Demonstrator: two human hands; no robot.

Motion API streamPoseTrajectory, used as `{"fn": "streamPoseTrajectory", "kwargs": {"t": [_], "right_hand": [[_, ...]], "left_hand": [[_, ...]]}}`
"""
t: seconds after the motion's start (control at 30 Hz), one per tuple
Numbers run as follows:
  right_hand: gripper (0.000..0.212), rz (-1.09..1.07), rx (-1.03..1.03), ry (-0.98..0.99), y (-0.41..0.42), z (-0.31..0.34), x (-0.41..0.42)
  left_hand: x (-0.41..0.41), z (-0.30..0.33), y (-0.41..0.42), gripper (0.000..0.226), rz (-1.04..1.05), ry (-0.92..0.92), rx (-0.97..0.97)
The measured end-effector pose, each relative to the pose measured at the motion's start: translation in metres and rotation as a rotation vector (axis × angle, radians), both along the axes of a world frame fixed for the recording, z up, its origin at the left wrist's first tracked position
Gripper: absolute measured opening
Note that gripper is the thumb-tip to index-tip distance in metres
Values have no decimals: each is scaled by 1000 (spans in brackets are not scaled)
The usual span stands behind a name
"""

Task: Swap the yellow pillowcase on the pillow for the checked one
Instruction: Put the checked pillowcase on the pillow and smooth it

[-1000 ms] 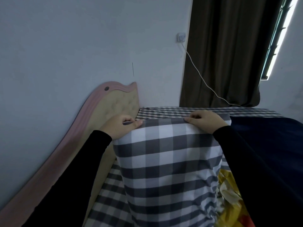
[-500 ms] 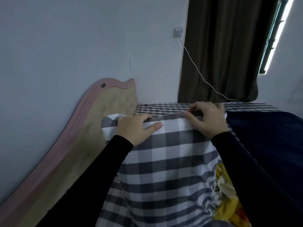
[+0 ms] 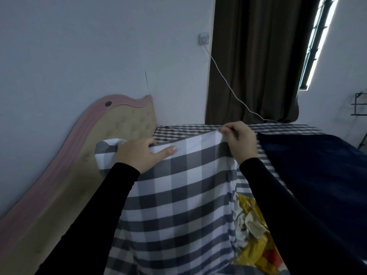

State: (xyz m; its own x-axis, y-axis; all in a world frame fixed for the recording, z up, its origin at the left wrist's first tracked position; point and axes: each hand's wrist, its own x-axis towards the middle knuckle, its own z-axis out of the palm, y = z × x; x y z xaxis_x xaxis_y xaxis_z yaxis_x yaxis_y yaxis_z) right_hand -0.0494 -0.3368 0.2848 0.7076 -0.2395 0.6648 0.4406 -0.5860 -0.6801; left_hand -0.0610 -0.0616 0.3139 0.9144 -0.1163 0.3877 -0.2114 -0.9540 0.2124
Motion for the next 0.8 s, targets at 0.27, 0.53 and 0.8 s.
{"fn": "streamPoseTrajectory", "kwargs": {"t": [0.27, 0.53, 0.8], "right_hand": [[47, 213, 208, 350, -10, -13, 17], [43, 184, 513, 247, 35, -44, 7], [77, 179, 507, 183, 48, -65, 1]], "left_hand": [[2, -7, 33, 92, 223, -105, 65], [-8, -31, 62, 101, 488, -84, -161], [-26, -57, 82, 54, 268, -92, -1103]]}}
